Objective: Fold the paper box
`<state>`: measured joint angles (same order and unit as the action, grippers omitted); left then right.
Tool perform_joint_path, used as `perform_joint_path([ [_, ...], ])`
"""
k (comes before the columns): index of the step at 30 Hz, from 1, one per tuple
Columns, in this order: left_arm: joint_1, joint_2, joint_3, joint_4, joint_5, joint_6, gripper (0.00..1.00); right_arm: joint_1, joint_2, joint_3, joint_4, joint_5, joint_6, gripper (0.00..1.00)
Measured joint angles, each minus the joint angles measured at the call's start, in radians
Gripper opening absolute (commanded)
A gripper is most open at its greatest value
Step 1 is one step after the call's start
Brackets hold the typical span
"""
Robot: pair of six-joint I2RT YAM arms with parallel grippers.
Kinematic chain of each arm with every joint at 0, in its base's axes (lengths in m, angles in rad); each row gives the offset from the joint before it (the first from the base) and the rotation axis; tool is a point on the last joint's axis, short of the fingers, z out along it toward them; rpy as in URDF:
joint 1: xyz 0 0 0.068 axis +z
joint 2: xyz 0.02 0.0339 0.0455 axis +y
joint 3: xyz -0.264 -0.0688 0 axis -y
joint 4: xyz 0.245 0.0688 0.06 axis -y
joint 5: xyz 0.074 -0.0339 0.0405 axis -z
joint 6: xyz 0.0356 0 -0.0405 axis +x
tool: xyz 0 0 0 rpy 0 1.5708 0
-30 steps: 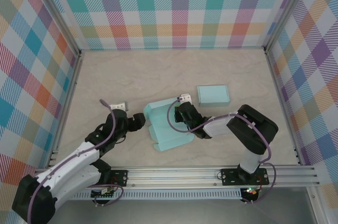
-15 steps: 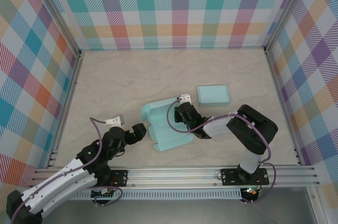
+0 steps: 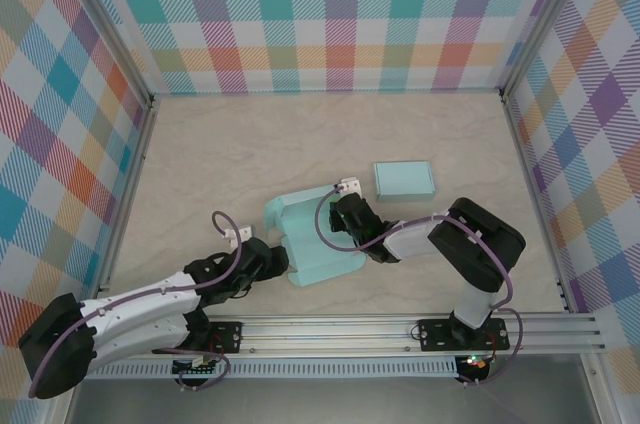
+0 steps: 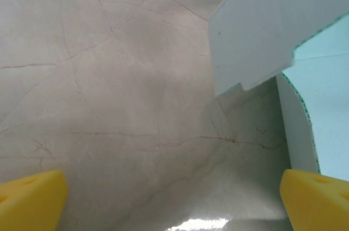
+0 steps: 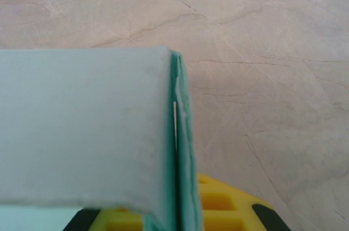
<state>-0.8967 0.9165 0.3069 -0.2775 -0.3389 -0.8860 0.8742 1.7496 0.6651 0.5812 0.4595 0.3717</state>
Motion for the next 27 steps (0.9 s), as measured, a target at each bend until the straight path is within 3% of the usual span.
perform_joint_path([
  [6,0.000,0.009,0.006,-0.024,-0.021,-0.028,1.00,0.000,0.002,0.006,-0.008,0.004,-0.014,0.00],
  [12,-0.001,-0.123,0.078,-0.161,-0.091,-0.048,1.00,0.003,0.002,0.006,-0.008,0.003,-0.014,0.00],
  [16,-0.002,-0.159,0.108,-0.164,-0.100,-0.048,1.00,0.003,0.004,0.006,-0.005,0.003,-0.014,0.00],
  [27,-0.005,0.092,0.129,-0.112,-0.043,-0.029,1.00,0.003,0.008,0.010,-0.003,0.003,-0.014,0.00],
])
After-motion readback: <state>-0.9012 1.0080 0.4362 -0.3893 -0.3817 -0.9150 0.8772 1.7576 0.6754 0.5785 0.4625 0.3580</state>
